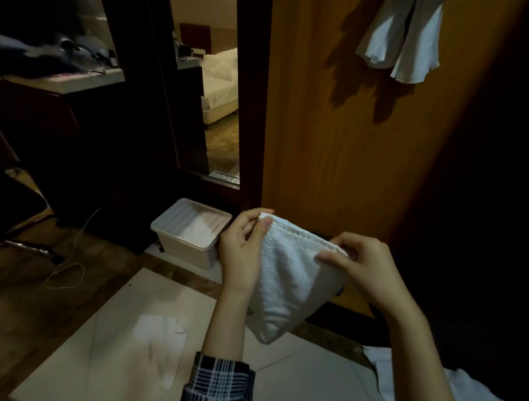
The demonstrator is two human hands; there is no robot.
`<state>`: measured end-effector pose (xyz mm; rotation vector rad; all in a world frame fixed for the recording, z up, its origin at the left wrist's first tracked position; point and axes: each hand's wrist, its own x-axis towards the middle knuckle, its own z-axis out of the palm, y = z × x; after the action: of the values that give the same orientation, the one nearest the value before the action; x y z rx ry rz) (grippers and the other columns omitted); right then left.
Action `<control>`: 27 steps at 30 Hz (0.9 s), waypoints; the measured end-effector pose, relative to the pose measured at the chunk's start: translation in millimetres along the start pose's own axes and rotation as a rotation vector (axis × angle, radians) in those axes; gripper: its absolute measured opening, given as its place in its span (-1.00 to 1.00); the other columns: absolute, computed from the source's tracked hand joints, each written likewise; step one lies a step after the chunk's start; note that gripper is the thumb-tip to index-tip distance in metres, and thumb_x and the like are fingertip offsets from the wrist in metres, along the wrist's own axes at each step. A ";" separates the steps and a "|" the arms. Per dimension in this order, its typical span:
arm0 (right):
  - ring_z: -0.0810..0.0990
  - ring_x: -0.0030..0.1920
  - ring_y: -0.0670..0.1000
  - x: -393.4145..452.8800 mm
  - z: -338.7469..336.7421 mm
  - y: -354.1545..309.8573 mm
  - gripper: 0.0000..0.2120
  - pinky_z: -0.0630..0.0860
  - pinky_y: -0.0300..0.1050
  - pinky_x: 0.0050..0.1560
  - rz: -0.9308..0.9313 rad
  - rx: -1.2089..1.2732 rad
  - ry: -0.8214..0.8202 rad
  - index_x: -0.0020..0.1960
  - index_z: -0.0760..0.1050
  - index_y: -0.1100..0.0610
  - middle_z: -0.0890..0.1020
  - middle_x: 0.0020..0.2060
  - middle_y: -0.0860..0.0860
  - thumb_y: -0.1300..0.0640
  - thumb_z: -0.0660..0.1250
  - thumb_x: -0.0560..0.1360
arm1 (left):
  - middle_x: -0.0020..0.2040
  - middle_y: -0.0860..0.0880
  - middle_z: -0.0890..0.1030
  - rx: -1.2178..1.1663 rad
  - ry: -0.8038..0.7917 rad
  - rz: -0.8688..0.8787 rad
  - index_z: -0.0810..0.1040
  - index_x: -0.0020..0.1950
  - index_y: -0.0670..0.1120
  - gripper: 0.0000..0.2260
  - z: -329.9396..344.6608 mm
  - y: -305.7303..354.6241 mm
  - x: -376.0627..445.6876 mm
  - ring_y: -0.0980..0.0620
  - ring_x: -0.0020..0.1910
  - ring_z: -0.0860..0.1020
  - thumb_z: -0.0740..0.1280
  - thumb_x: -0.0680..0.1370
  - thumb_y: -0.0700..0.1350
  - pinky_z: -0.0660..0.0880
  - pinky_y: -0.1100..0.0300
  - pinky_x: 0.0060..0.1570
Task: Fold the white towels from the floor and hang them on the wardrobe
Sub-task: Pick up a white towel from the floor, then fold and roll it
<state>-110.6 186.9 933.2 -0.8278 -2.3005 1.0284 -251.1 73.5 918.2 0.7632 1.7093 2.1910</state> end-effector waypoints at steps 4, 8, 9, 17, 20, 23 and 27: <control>0.59 -0.19 -0.18 -0.2 -2.4 7.6 -0.89 0.52 -0.27 -0.29 -0.014 -0.010 0.059 -0.21 0.59 -0.01 0.63 -0.23 -0.12 -0.02 0.45 0.41 | -0.17 0.03 0.65 0.028 0.006 0.017 0.58 -0.07 0.00 -0.86 -1.7 -5.2 0.8 0.20 -0.17 0.61 0.31 0.57 -0.23 0.50 0.37 -0.17; 0.53 -0.19 -0.15 3.1 -2.7 11.2 -0.91 0.49 -0.17 -0.24 -0.146 -0.161 0.167 -0.20 0.55 -0.02 0.58 -0.24 -0.15 0.04 0.44 0.44 | -0.16 0.00 0.66 0.053 0.017 -0.016 0.58 -0.08 0.01 -0.86 -9.2 -8.9 6.7 0.22 -0.31 0.57 0.32 0.56 -0.22 0.47 0.38 -0.29; 0.52 -0.17 -0.12 2.5 -1.5 13.2 -0.91 0.49 -0.12 -0.21 -0.175 -0.194 0.180 -0.20 0.55 -0.02 0.58 -0.23 -0.13 0.06 0.45 0.43 | -0.16 -0.03 0.65 0.064 -0.004 -0.043 0.59 -0.08 0.00 -0.88 -12.8 -9.5 7.9 0.21 -0.38 0.54 0.32 0.55 -0.22 0.45 0.37 -0.38; 0.62 -0.18 -0.16 -1.9 4.5 22.7 -0.93 0.58 -0.13 -0.16 -0.133 0.049 0.198 -0.20 0.64 -0.01 0.65 -0.26 -0.19 0.13 0.50 0.38 | -0.09 -0.10 0.65 -0.176 -0.041 -0.209 0.57 -0.03 -0.14 -0.90 -15.0 -13.3 7.2 0.00 -0.09 0.66 0.28 0.56 -0.28 0.60 0.26 -0.14; 0.60 -0.19 -0.17 0.7 1.3 22.9 -0.96 0.54 -0.26 -0.20 -0.267 -0.088 0.207 -0.17 0.65 0.05 0.60 -0.27 -0.21 0.13 0.49 0.39 | -0.11 -0.07 0.66 -0.203 -0.013 -0.196 0.57 -0.01 -0.18 -0.91 -13.2 -17.7 7.6 0.04 -0.12 0.67 0.28 0.56 -0.28 0.59 0.29 -0.14; 0.55 -0.31 -0.18 -2.1 -2.4 19.9 -0.91 0.46 -0.29 -0.34 -0.445 -0.289 0.056 -0.12 0.60 0.07 0.60 -0.30 -0.12 0.06 0.44 0.45 | -0.13 -0.05 0.66 -0.201 0.029 -0.172 0.56 -0.04 -0.15 -0.91 -12.5 -21.5 8.4 0.08 -0.12 0.67 0.28 0.56 -0.28 0.58 0.30 -0.13; 0.31 -0.50 -0.21 -5.5 -4.7 13.5 -0.76 0.19 -0.39 -0.47 -0.662 -0.568 -0.125 0.10 0.49 0.08 0.55 -0.41 -0.10 0.09 0.42 0.46 | -0.12 -0.04 0.65 -0.118 0.014 -0.161 0.56 -0.03 -0.11 -0.88 -9.7 -25.1 7.6 0.12 -0.13 0.65 0.27 0.57 -0.28 0.56 0.33 -0.15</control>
<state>-99.3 192.6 924.6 -0.1345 -2.7206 0.1388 -265.6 76.3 894.4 0.5626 1.5722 2.1686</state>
